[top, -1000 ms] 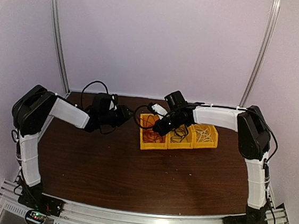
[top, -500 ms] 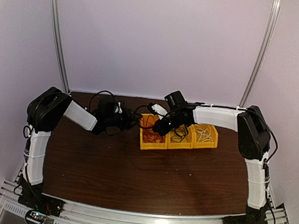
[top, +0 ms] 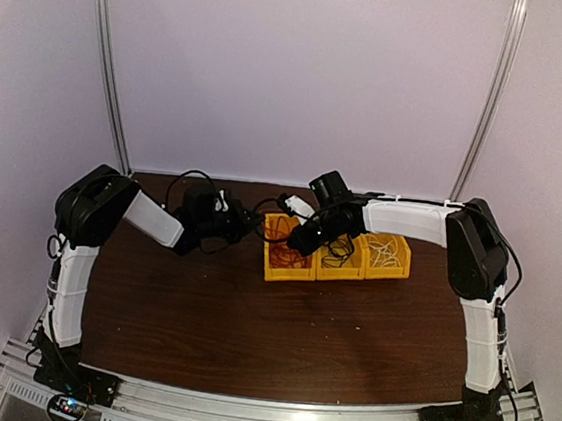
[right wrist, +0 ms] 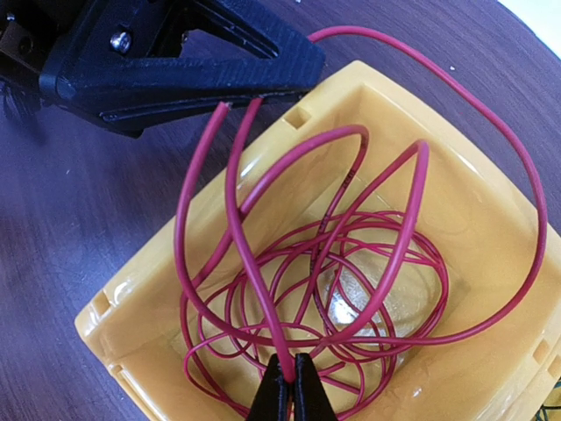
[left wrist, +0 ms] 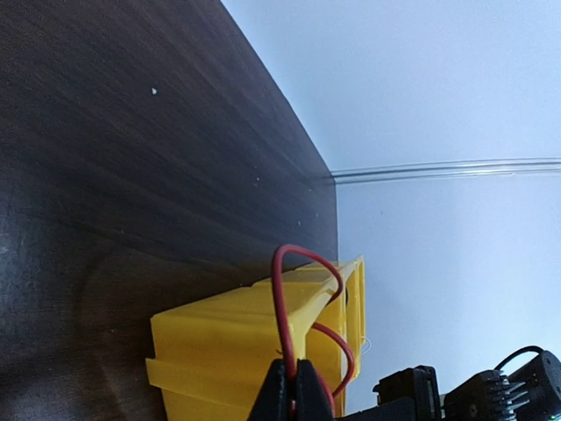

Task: Untangle the cables
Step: Adjust the untangled cable in the bin.

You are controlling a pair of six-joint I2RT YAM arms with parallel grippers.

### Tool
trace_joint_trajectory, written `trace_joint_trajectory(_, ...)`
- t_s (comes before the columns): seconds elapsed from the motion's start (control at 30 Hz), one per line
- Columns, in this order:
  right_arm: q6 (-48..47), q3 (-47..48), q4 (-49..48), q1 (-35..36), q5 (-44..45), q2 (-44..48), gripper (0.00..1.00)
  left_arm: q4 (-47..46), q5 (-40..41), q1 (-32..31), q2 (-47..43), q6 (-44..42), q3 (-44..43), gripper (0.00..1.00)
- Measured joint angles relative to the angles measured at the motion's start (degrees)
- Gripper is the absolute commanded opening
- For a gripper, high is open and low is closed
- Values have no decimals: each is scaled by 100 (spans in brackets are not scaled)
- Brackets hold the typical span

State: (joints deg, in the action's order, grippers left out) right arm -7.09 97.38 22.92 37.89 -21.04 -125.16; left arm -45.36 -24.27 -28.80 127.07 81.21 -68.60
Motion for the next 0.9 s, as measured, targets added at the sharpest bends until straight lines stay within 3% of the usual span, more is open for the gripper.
trace_joint_trajectory(0.4, -11, -15, -46, -15, 9, 0, 0, 1034, 306, -223, -498, -1746, -555, 0)
trace_joint_trajectory(0.6, -70, -15, 2, -44, -15, 24, 26, 1843, 566, -531, -807, -2623, -723, 0)
trace_joint_trajectory(0.9, -549, -35, 942, -393, -103, 592, 39, 3418, 1318, -1029, -1152, -3423, -789, 0)
